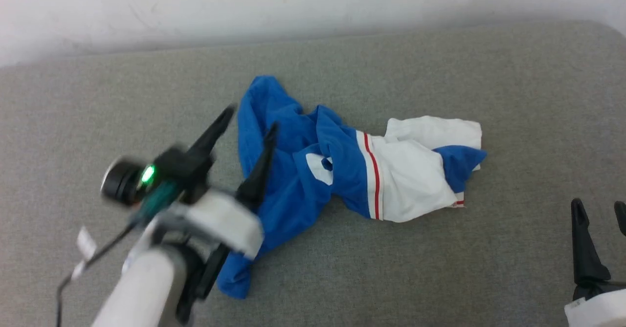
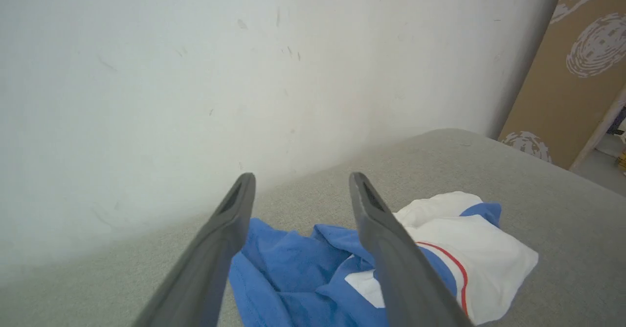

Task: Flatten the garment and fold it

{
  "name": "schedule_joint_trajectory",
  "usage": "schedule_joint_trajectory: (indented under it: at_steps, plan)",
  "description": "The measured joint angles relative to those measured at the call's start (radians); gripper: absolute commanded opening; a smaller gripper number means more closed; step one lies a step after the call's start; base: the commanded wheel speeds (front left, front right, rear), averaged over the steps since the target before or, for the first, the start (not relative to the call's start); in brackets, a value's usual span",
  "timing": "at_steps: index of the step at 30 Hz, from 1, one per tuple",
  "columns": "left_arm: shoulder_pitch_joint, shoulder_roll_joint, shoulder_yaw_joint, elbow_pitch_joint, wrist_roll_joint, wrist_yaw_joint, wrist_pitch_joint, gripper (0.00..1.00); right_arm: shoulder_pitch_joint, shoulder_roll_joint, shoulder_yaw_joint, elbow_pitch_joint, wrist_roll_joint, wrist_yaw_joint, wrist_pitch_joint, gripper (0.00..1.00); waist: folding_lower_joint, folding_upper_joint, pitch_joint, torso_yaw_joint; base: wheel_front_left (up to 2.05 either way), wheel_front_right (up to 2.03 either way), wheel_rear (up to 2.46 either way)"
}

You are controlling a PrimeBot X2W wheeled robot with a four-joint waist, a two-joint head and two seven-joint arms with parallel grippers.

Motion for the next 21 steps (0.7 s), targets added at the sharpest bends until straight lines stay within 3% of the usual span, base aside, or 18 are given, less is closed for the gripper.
schedule_joint_trajectory:
  at_steps: [6,10,14,21]
  plan:
    - [-0.268,-0.05,-0.11,0.096,0.006,-0.077,0.201,1.0,-0.011,0.0,0.012,0.004,0.002,0.0,0.005,1.0,0.0001,0.0,0.059,0.003,0.0,0.0,0.0]
    - [-0.399,-0.097,-0.176,0.213,0.011,-0.105,0.303,1.0,-0.034,0.0,0.029,0.007,0.001,0.0,0.006,1.0,0.0002,0.0,0.103,0.0,0.0,0.0,0.0]
    - [-0.487,-0.124,-0.21,0.343,0.011,-0.116,0.393,1.0,-0.062,0.0,0.049,0.012,-0.002,0.0,0.007,1.0,0.0002,0.0,0.143,-0.011,0.0,0.0,0.0]
    - [-0.569,-0.123,-0.215,0.51,0.023,-0.114,0.504,1.0,-0.085,0.0,0.072,0.027,-0.005,0.0,0.009,1.0,0.0001,0.0,0.195,-0.051,0.0,0.0,0.0]
